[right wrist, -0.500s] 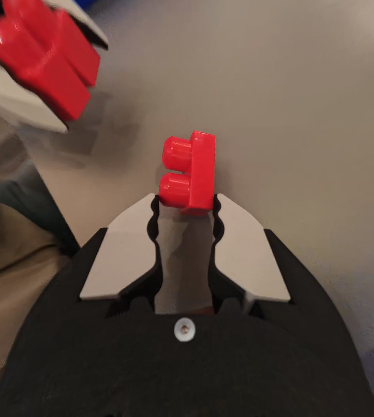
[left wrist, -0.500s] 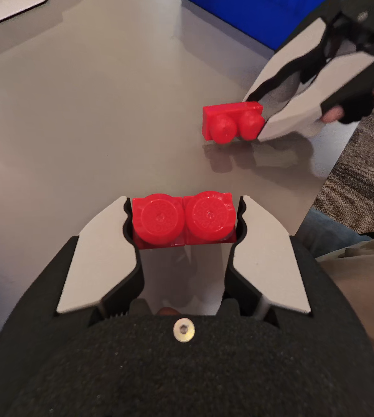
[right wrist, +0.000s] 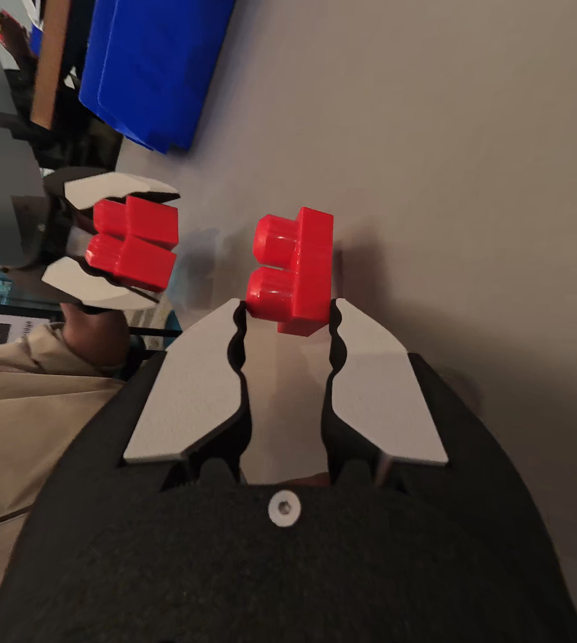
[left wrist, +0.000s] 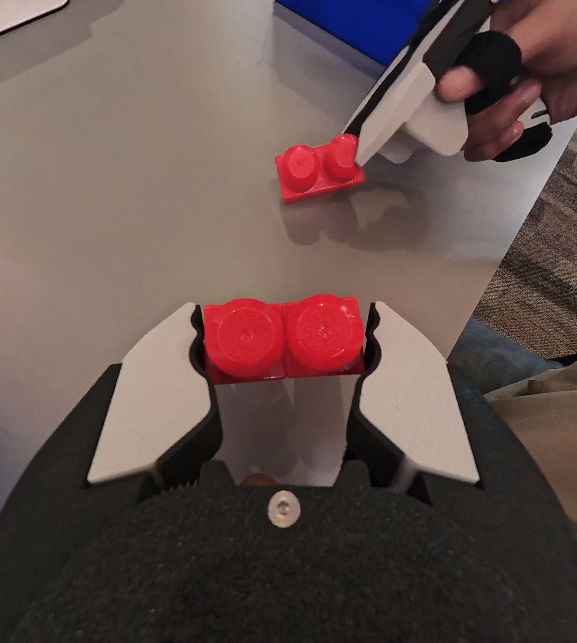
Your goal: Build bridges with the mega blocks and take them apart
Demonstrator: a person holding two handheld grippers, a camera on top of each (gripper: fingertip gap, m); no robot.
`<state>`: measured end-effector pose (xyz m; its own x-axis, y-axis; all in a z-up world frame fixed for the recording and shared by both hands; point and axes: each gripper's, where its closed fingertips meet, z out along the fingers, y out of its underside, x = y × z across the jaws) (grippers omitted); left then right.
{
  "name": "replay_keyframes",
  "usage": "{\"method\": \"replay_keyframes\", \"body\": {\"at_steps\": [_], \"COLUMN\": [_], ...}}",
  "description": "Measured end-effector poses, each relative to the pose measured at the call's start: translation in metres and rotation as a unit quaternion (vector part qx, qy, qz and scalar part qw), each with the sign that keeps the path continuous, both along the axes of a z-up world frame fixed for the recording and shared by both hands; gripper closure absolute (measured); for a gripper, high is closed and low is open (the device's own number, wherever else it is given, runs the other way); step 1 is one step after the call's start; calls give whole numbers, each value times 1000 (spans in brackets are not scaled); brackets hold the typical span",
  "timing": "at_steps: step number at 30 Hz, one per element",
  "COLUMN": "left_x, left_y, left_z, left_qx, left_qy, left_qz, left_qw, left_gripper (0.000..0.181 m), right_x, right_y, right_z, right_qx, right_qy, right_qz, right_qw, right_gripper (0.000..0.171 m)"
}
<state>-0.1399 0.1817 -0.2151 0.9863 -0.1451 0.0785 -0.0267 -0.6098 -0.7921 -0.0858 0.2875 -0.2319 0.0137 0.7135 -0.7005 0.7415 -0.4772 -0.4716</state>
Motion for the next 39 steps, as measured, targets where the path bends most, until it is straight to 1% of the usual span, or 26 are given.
{"method": "replay_keyframes", "body": {"at_steps": [5,11,12,15,18,20,21,23,25,26,28,30,33,34,35,37,39], "left_x": [1,-1,-2,-3,-2,-2,-2,-2,-3,-4,-5,-5,-4,-3,-2,-1,0], "left_y": [0,0,0,0,1,1,1,1,1,0,0,0,0,0,0,0,-1], "left_z": [-2,-2,-2,-2,-3,-3,-4,-3,-2,-1,-1,-1,0,0,0,1,4], "left_qx": [-2,-2,-2,-2,-2,-3,-4,-3,-1,-1,0,0,1,1,1,2,5], "left_qy": [-1,-1,0,0,-2,-1,0,1,1,1,3,5,2,3,4,6,8], "left_qz": [-2,-1,1,1,1,0,0,0,3,4,5,5,3,3,2,1,0], "left_qw": [1000,1000,1000,1000,1000,1000,1000,1000,1000,1000,1000,1000,1000,1000,1000,1000,1000], "left_gripper": [92,92,92,92,92,92,92,92,93,93,93,92,92,93,92,93,93], "right_x": [-3,-5,-5,-3,-1,0,0,2,6,8,13,16,14,11,9,5,3], "right_y": [5,13,14,19,27,31,31,25,18,12,1,-11,-9,-7,-8,-11,-6], "right_z": [-8,-13,-14,-18,-19,-17,-12,-1,8,13,15,14,14,12,7,-2,-6], "right_qx": [-9,13,22,79,141,185,211,294,394,438,521,584,691,702,693,663,664], "right_qy": [-24,-27,-27,-31,-35,-30,-19,6,25,38,54,66,59,53,50,43,33], "right_qz": [-7,-3,0,7,12,16,20,41,59,65,76,78,79,80,84,91,98], "right_qw": [1000,1000,999,996,989,982,977,955,917,896,848,805,716,706,714,742,741], "right_gripper": [125,125,122,110,103,100,102,100,94,94,93,96,105,104,102,95,95]}}
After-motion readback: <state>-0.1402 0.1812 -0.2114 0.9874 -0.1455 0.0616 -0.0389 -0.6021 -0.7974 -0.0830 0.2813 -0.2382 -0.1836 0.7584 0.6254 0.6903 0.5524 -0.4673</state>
